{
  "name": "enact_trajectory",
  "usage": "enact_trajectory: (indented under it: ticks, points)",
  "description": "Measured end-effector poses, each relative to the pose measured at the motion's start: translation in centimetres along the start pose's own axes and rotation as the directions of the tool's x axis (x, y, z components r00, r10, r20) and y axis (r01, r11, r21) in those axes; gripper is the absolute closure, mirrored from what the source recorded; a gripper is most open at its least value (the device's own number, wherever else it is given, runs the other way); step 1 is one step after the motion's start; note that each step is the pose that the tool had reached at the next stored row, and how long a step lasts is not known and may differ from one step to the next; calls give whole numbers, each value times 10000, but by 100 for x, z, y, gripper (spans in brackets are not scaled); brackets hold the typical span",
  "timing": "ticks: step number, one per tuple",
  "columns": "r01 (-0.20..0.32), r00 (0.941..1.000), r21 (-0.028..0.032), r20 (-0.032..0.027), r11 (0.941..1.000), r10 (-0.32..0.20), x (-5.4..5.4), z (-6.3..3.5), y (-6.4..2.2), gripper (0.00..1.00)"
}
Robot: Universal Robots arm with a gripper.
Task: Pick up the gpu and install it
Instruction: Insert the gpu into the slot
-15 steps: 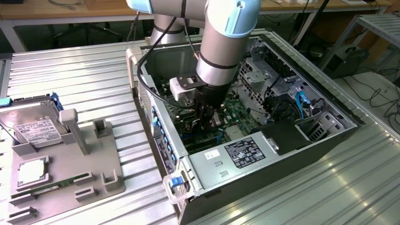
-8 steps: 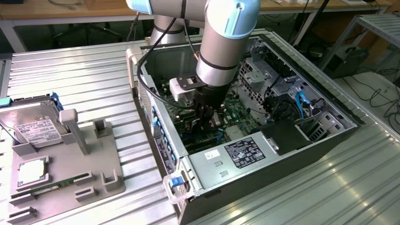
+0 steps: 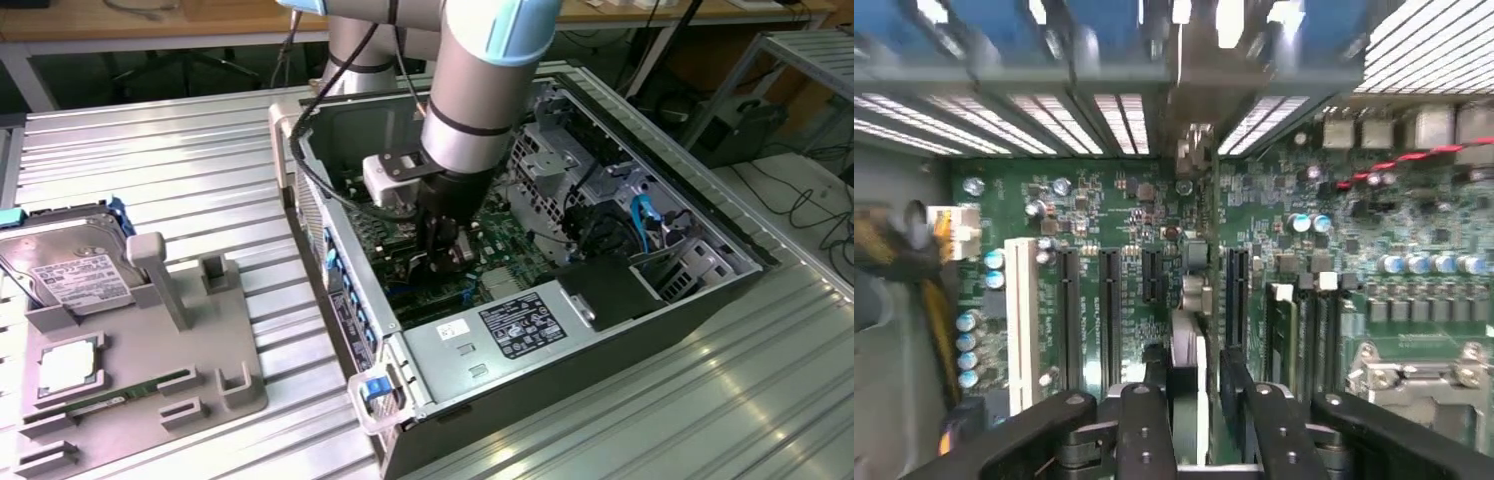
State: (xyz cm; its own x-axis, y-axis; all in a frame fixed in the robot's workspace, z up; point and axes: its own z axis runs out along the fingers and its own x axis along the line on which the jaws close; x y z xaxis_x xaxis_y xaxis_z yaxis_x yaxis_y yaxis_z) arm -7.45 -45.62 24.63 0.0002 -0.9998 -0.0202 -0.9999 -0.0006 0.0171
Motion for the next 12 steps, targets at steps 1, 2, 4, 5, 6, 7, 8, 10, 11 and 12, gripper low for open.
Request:
enact_trajectory:
  ticks: [1,2,4,5,6,7,8,10,11,12]
  points:
    - [0,10000,0,-1,10000,0,-1,-83,1,65]
    - [0,10000,1,1,10000,0,-3,-134,2,65]
    - [0,10000,0,0,10000,0,-6,-287,5,65]
    - [0,10000,0,0,10000,0,-7,-334,6,65]
    - [0,10000,0,0,10000,0,-7,-378,6,65]
    - [0,10000,-1,-3,10000,0,-8,-405,7,65]
    - [1,10000,1,1,10000,-1,-8,-403,7,65]
    - [1,10000,1,1,10000,-1,-8,-404,7,65]
    - [0,10000,1,2,10000,0,-8,-404,7,65]
    - [1,10000,0,1,10000,-1,-8,-404,7,67]
